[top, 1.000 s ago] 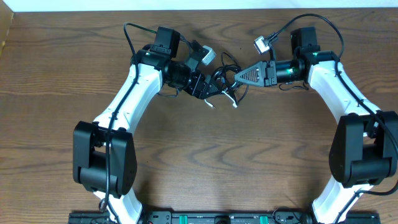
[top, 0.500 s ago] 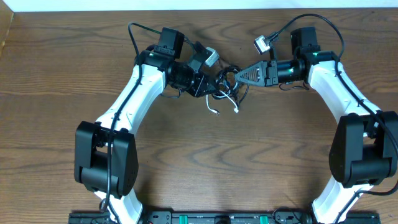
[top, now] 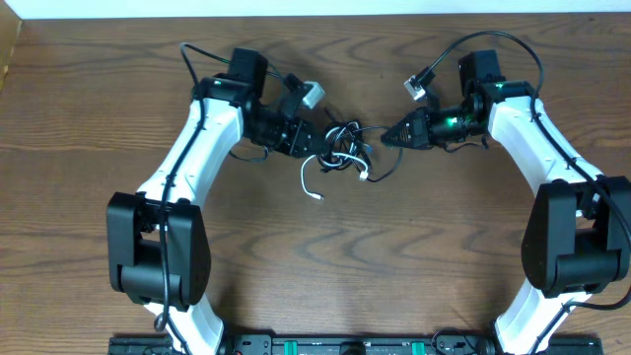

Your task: Untangle cables

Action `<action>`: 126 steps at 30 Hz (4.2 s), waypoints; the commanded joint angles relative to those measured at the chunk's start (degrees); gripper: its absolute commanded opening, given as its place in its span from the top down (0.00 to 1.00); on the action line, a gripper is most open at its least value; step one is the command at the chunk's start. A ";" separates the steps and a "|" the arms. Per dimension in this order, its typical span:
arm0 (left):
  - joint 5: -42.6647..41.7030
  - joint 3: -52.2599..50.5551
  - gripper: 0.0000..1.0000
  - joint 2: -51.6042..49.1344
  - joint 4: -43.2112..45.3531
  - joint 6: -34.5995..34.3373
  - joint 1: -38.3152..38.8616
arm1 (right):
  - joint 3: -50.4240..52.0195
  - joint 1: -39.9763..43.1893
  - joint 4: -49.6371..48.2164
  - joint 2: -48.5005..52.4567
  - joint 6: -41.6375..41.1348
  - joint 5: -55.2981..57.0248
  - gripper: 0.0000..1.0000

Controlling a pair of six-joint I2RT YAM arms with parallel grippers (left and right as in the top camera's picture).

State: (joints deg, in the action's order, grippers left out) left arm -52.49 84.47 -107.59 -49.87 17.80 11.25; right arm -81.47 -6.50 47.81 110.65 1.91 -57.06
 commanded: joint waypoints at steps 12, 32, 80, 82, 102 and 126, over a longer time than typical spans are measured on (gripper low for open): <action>-21.92 0.13 0.93 -0.63 5.25 -8.48 -3.85 | -0.15 -0.09 2.82 -0.02 0.55 17.97 0.99; -21.86 0.13 0.92 -0.63 12.09 -48.43 -6.73 | -0.24 0.57 2.95 -0.15 4.57 15.39 0.41; -24.90 0.13 0.93 -0.63 6.84 -94.66 -5.66 | -1.22 -23.17 -4.72 -12.90 13.35 37.20 0.50; -24.70 0.13 0.92 -0.63 6.86 -94.64 -5.66 | -1.22 -23.17 -4.92 -12.90 13.35 37.20 0.66; 5.64 0.13 0.92 -0.63 6.84 -99.56 -6.21 | -1.25 -13.66 -3.65 -15.28 13.62 8.66 0.99; 16.74 0.13 0.92 -0.63 -3.63 -90.86 -12.09 | -1.25 2.25 -1.29 -15.50 22.10 -19.02 0.99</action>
State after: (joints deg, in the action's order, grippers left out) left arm -45.78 84.44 -107.59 -51.27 -75.05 0.56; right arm -82.30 -6.63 46.39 97.51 23.27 -71.00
